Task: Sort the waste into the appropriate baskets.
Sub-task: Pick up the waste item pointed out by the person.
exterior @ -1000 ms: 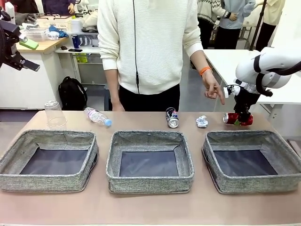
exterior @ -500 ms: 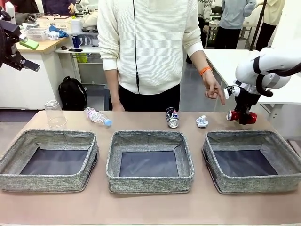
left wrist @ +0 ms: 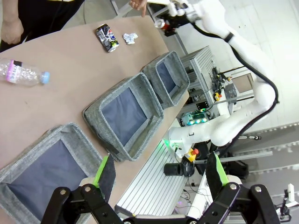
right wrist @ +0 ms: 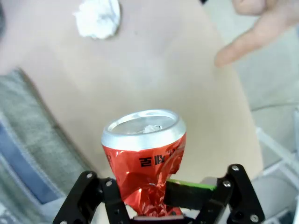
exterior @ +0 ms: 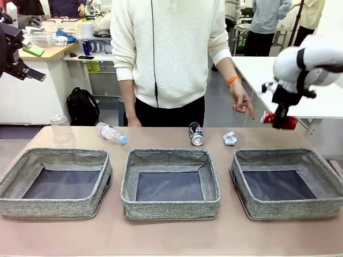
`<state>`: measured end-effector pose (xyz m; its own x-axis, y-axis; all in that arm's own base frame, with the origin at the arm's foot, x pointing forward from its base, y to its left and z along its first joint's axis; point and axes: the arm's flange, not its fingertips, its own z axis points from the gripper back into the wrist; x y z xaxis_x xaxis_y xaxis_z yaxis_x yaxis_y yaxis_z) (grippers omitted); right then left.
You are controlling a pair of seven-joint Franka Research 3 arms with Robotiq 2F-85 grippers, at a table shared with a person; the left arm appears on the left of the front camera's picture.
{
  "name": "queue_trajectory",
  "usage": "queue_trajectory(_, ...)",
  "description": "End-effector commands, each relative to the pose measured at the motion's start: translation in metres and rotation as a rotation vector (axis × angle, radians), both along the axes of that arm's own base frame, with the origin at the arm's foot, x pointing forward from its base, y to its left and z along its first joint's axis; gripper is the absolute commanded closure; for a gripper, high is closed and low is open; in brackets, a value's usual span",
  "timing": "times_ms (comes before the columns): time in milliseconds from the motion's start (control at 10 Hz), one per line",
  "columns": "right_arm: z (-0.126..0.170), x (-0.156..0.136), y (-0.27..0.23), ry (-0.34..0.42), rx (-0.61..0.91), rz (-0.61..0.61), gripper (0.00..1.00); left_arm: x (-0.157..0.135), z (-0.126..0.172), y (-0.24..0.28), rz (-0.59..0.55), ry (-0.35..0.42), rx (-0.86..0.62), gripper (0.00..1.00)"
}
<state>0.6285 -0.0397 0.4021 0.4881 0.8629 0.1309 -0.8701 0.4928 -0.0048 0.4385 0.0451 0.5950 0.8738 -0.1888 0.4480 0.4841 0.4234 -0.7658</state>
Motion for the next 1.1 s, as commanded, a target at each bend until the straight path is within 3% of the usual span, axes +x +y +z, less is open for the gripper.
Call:
queue_trajectory(0, 0.066, -0.079, 0.024, -0.053, 0.038, -0.191, 1.00, 0.000, 0.001, -0.001, -0.004, -0.003, -0.005, 0.00)
queue_trajectory(200, 0.119, -0.136, 0.037, -0.113, 0.111, -0.461, 1.00, 0.000, 0.001, -0.001, -0.004, -0.003, -0.005, 0.00)
queue_trajectory(300, 0.131, -0.166, 0.042, -0.139, 0.142, -0.516, 1.00, 0.000, 0.001, -0.001, -0.004, -0.003, -0.005, 0.00)
queue_trajectory(400, 0.127, -0.182, 0.040, -0.274, 0.147, -0.464, 1.00, 0.000, 0.001, -0.001, -0.004, -0.003, -0.005, 0.00)
queue_trajectory(500, 0.140, -0.139, 0.033, -0.097, 0.116, -0.423, 1.00, 0.000, 0.001, -0.001, -0.004, -0.003, -0.005, 0.00)
queue_trajectory(800, 0.140, -0.139, 0.033, -0.097, 0.116, -0.423, 1.00, 0.000, 0.001, -0.001, -0.004, -0.003, -0.005, 0.00)
queue_trajectory(900, 0.135, -0.156, 0.035, -0.120, 0.131, -0.446, 1.00, 0.000, 0.001, -0.001, -0.004, -0.003, -0.005, 0.00)
queue_trajectory(1000, 0.149, -0.157, 0.044, -0.078, 0.198, -0.469, 1.00, 0.000, 0.001, -0.001, -0.004, -0.003, -0.005, 0.00)
